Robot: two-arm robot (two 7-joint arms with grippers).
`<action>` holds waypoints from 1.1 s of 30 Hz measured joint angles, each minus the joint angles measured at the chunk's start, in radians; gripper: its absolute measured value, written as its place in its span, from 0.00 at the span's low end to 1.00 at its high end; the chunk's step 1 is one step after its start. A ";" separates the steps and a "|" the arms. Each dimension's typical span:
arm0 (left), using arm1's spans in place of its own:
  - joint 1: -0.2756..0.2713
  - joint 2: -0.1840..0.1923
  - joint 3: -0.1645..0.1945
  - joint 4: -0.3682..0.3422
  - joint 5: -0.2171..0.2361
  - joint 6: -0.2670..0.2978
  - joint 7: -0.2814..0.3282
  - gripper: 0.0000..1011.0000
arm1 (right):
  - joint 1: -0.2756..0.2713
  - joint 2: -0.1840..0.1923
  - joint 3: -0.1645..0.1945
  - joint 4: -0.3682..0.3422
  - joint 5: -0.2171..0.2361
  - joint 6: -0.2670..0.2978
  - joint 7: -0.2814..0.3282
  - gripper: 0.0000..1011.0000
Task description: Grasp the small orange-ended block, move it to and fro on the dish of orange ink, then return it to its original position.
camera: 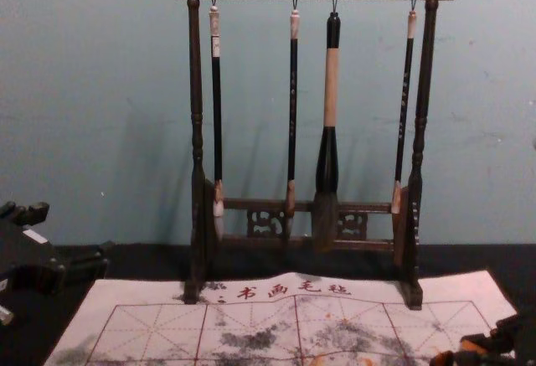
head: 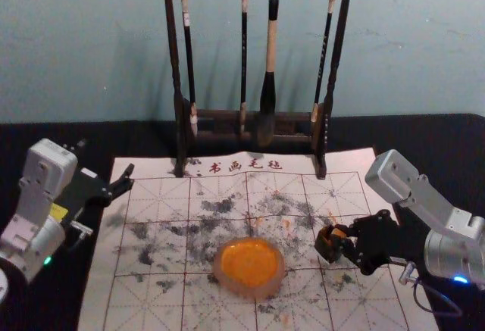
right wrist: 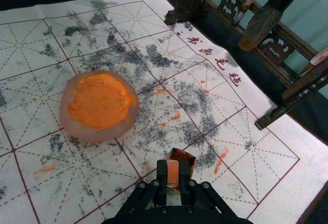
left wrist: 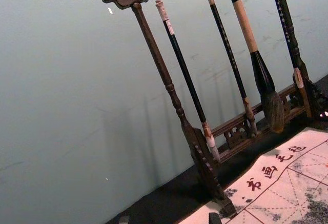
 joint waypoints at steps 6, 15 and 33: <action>0.000 0.000 0.000 0.000 0.000 0.000 0.000 0.99 | 0.000 0.000 0.000 0.000 0.000 0.000 0.000 0.27; 0.000 0.000 0.000 0.000 0.000 0.000 0.000 0.99 | 0.000 0.000 0.000 0.000 0.000 0.000 0.000 0.55; 0.000 0.000 0.000 0.000 0.000 0.000 0.000 0.99 | 0.000 0.000 0.000 0.000 0.000 0.000 0.000 0.99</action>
